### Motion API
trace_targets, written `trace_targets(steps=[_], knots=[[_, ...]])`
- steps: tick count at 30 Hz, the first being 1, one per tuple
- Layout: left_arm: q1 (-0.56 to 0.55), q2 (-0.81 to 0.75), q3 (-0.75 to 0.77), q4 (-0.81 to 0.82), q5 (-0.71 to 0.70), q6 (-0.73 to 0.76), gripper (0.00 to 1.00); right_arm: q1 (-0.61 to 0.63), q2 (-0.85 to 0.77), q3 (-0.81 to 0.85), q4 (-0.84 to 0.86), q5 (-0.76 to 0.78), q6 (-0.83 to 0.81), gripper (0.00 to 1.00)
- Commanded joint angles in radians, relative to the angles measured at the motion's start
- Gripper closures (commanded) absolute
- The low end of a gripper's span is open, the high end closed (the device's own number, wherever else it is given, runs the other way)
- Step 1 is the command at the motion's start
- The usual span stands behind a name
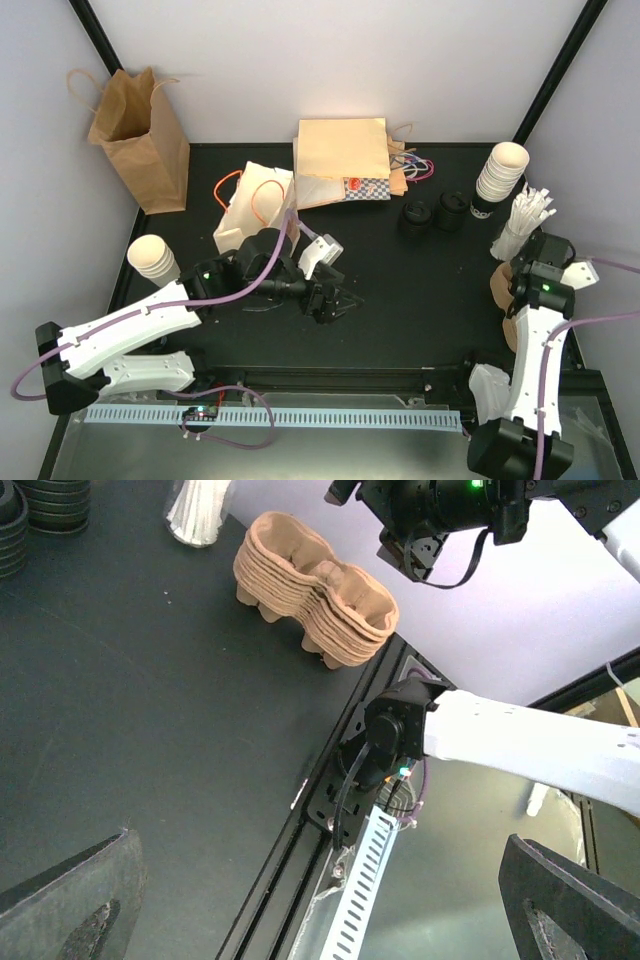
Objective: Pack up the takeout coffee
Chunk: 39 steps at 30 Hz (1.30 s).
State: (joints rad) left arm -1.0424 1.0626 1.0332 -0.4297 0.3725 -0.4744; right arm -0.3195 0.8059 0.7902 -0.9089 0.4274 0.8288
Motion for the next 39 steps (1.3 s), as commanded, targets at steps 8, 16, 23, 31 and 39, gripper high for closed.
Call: trace_targets(steps=[8, 16, 23, 31, 39], knots=[[-0.005, 0.003, 0.040, -0.068, 0.050, 0.030, 0.01, -0.198, 0.049, -0.024, -0.006, -0.184, 0.066, 0.07], [-0.005, 0.008, 0.035, -0.053, 0.030, 0.023, 0.01, -0.202, 0.139, 0.008, -0.049, -0.224, 0.096, 0.04], [-0.005, 0.002, 0.030, -0.068, 0.015, 0.025, 0.01, -0.202, 0.273, 0.063, -0.109, -0.229, 0.077, 0.04], [-0.005, -0.004, 0.025, -0.099, 0.000, 0.036, 0.01, -0.202, 0.289, 0.073, -0.099, -0.230, 0.057, 0.21], [-0.005, -0.015, 0.021, -0.111, -0.005, 0.051, 0.01, -0.202, 0.259, 0.082, -0.126, -0.215, 0.061, 0.50]])
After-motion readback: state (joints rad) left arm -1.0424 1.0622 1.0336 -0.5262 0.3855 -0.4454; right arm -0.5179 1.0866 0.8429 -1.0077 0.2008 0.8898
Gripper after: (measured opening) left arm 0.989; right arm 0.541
